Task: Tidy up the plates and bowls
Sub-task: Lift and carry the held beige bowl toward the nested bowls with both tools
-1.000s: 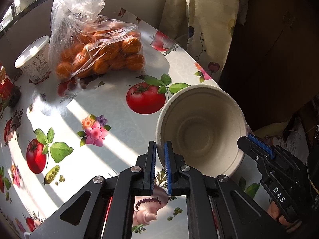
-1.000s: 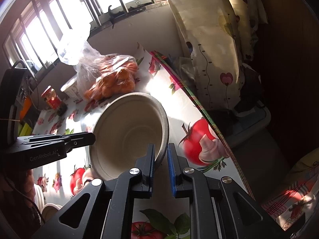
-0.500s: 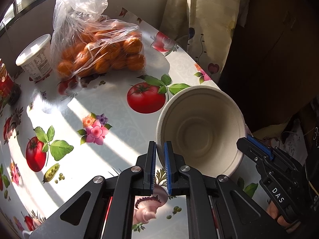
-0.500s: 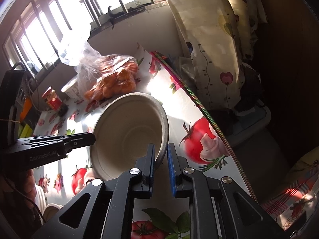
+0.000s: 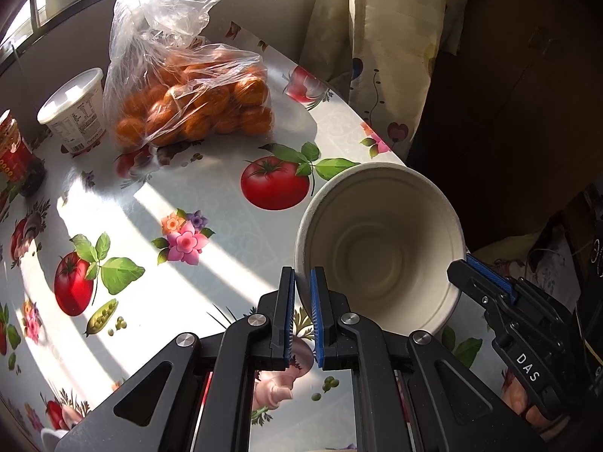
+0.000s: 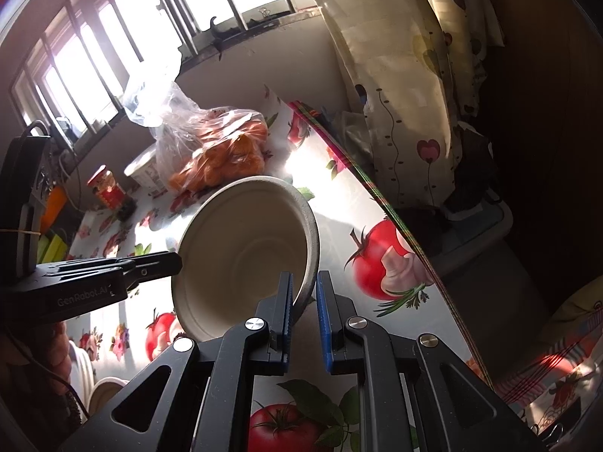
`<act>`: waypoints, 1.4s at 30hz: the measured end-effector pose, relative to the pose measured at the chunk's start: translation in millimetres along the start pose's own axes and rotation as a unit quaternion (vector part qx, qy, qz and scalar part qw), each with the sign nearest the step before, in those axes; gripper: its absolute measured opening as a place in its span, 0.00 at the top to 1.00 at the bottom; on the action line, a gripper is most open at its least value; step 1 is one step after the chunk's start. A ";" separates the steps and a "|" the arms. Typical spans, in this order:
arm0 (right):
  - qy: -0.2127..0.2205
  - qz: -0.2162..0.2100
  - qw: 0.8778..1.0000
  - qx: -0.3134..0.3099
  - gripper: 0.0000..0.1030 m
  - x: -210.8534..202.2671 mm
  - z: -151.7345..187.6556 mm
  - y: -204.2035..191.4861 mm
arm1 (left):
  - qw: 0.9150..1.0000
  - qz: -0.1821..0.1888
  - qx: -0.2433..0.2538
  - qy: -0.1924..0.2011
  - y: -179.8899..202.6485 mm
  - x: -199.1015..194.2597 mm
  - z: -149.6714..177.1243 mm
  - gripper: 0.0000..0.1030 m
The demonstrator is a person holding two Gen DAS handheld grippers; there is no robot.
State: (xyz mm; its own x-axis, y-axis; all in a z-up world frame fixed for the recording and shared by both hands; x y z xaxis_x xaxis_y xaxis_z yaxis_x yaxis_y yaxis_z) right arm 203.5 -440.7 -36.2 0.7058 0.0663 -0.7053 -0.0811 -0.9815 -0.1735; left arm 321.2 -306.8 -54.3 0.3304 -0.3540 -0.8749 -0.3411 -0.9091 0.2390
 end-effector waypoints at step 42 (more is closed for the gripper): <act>0.051 -0.036 0.998 -0.030 0.88 -82.7 28.3 -57.9 | 0.998 0.017 -0.017 0.055 -21.3 -83.5 58.6 0.91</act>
State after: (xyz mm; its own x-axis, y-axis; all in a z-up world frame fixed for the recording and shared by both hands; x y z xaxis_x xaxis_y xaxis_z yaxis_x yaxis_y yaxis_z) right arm 130.0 -384.3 12.7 0.7762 0.1220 -0.6186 0.0133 -0.9840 -0.1774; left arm 249.4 -245.0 -11.1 0.4136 -0.4054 -0.8152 -0.3252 -0.9021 0.2836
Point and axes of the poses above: each gripper's, at about its wrist camera, not at the fingertips, and x roughly the way its jaws point, y to its right, z to its underside, the point moved 6 cm from there along x, roughly the way its jaws point, and after that the axes turned 10 degrees about -x, right-handed, at the moved point
